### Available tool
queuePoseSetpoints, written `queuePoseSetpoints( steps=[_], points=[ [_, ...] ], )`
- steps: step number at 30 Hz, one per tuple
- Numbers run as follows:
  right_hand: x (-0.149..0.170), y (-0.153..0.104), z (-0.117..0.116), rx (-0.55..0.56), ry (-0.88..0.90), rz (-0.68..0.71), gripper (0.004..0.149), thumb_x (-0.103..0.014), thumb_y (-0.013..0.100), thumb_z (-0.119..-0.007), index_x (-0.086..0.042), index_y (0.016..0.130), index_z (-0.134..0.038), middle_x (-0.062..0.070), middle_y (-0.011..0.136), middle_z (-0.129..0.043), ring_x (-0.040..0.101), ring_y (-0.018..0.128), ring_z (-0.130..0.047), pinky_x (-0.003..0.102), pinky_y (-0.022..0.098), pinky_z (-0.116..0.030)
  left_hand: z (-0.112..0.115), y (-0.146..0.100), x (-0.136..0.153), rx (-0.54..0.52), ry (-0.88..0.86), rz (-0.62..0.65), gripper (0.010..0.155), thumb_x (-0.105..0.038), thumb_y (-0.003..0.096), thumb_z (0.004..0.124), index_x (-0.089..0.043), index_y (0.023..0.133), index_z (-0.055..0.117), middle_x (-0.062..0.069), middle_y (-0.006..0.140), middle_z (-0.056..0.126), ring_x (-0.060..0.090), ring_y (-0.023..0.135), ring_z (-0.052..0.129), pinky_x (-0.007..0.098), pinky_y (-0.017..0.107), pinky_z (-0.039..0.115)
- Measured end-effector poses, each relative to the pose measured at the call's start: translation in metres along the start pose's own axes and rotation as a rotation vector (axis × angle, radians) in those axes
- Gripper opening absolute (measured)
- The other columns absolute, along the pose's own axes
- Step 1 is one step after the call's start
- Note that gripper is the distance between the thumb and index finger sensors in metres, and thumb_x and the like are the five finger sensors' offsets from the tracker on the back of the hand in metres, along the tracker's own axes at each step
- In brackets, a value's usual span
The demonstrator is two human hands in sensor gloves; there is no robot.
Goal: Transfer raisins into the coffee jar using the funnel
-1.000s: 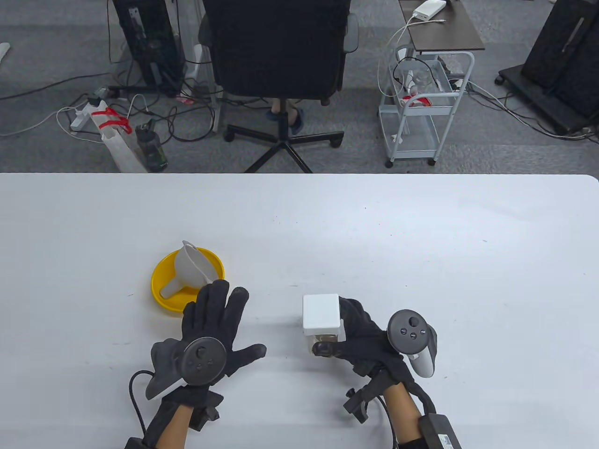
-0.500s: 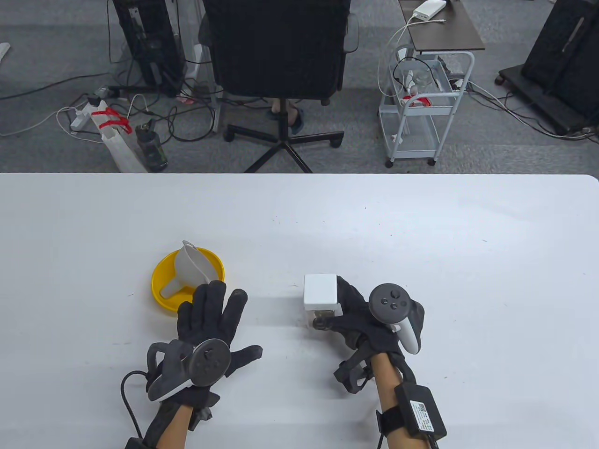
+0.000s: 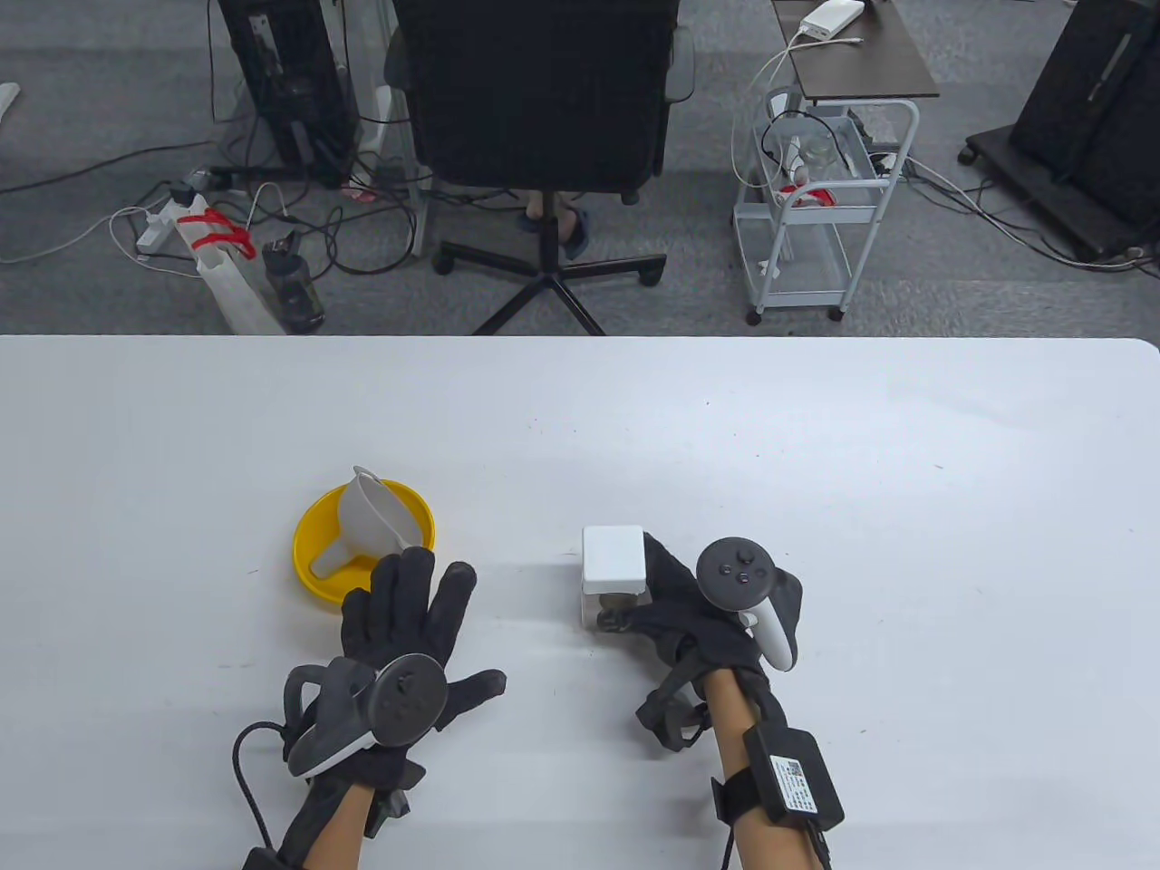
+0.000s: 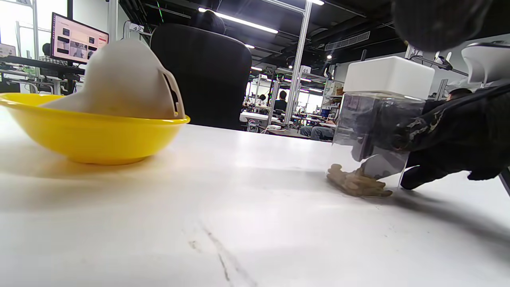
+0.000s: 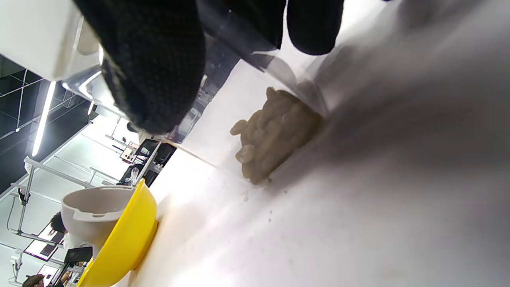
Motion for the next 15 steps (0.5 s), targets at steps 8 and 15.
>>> queuePoseSetpoints(
  steps=[8,15],
  points=[
    [0.0007,0.0010,-0.0002,-0.016,0.007,-0.008,0.094,-0.041,0.045,-0.095,-0.023,0.117,-0.037,0.015,0.120,-0.053,0.055,0.104,-0.057,0.074,0.072,-0.039,0.0014,0.0004,-0.0010,0.014,0.011,-0.001,0.099,-0.075,0.0541,0.065,-0.032,0.122,0.007,0.022,0.134,0.014,0.052,0.121,0.019,0.072,0.080,0.026],
    [0.0005,-0.0005,-0.0009,-0.026,-0.029,-0.002,0.098,-0.040,0.047,-0.093,-0.018,0.118,-0.029,0.021,0.121,-0.042,0.059,0.105,-0.049,0.076,0.072,-0.037,0.0016,0.0003,0.0004,0.016,0.003,-0.007,0.100,-0.075,0.0540,0.066,-0.032,0.122,0.007,0.022,0.134,0.014,0.052,0.121,0.020,0.072,0.080,0.026]
  ],
)
Point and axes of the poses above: the tracker on the back of each hand, its own x axis roughly to the little-finger side, its own y axis roughly from the wrist to the fingertips, z = x × y, the point moved 5 cm from there along y, roughly from the wrist to the fingertips
